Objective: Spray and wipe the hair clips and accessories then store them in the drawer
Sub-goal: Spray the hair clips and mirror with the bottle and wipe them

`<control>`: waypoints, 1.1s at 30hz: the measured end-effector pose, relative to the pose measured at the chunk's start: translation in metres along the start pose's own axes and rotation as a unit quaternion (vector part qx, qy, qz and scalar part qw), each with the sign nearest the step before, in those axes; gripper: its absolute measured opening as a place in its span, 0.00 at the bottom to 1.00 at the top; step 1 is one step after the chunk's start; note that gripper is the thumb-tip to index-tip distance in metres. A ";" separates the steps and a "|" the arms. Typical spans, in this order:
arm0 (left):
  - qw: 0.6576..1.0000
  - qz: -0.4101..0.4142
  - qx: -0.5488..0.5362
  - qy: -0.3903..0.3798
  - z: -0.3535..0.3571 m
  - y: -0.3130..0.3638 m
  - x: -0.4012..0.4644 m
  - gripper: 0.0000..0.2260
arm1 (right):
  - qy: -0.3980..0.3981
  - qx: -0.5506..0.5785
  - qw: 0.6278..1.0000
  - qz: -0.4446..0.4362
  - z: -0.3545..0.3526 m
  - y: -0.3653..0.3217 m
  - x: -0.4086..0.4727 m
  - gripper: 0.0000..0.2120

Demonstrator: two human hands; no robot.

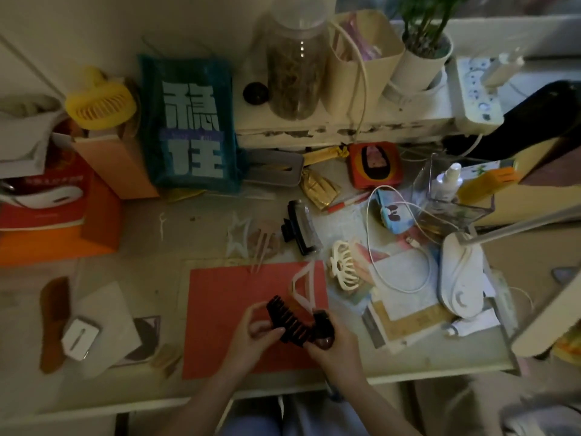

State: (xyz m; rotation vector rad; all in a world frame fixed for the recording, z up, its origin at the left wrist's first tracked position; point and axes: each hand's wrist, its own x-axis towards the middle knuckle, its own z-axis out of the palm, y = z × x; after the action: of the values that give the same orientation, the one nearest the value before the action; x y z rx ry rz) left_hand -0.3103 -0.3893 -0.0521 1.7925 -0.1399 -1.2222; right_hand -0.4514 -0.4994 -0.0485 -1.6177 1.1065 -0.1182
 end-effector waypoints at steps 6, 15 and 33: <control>0.999 -0.016 0.002 0.043 0.001 -0.022 0.012 0.25 | 0.013 0.002 1.000 0.019 0.012 0.015 0.003 0.27; 0.995 0.023 0.060 0.073 0.010 -0.025 0.021 0.23 | 0.031 -0.006 0.999 0.040 0.014 0.029 0.008 0.24; 0.976 0.058 0.139 0.156 -0.065 -0.009 -0.009 0.27 | -0.009 -0.146 0.987 -0.071 0.026 -0.028 0.001 0.22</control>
State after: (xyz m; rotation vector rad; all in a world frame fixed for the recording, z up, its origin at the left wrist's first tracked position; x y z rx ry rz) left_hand -0.2674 -0.3382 -0.0478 2.1644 -0.2398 -0.8575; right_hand -0.4192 -0.4834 -0.0357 -1.9570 1.0288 -0.0361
